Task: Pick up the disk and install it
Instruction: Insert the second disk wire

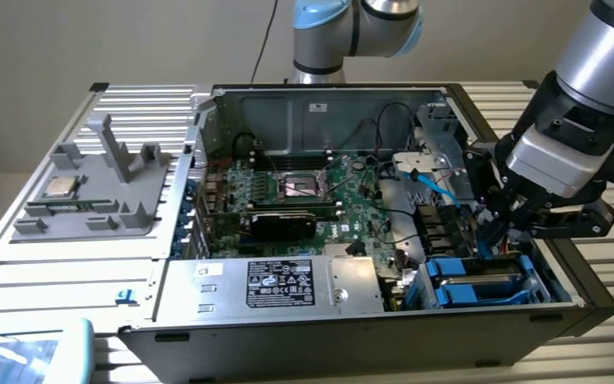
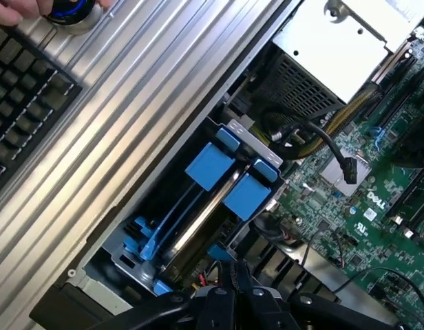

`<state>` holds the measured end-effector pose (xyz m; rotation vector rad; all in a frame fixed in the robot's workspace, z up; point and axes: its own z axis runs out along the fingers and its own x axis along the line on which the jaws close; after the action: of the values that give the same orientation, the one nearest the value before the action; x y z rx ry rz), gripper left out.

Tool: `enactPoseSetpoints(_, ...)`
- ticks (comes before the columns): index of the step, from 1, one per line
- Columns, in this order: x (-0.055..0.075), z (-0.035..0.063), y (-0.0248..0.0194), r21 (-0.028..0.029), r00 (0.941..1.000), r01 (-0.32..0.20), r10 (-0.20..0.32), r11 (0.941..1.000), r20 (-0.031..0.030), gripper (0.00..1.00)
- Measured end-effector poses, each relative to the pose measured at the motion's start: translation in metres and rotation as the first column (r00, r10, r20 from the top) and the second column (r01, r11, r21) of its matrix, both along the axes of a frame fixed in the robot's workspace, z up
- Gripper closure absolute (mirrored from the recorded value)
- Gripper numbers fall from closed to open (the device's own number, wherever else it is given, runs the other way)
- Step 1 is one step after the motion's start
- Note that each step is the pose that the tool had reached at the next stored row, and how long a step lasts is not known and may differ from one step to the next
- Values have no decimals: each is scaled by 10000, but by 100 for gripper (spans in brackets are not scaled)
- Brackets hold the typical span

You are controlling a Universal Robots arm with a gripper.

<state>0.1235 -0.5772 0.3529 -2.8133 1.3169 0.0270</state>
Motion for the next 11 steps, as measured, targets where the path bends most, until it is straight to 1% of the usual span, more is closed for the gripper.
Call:
enactPoseSetpoints(3, 0, 1, 0, 27, 9988, -467, 466, 9989, 163, 89)
enactPoseSetpoints(4, 1, 2, 0, 42, 9979, -620, 619, 9981, 202, 89)
enactPoseSetpoints(7, 1, 1, 0, 108, 9936, -1103, 1100, 9938, 259, 89)
enactPoseSetpoints(9, 0, 1, 0, 130, 9891, -1450, 1446, 9893, 275, 89)
enactPoseSetpoints(11, 0, 1, 0, 147, 9832, -1806, 1801, 9834, 286, 89)
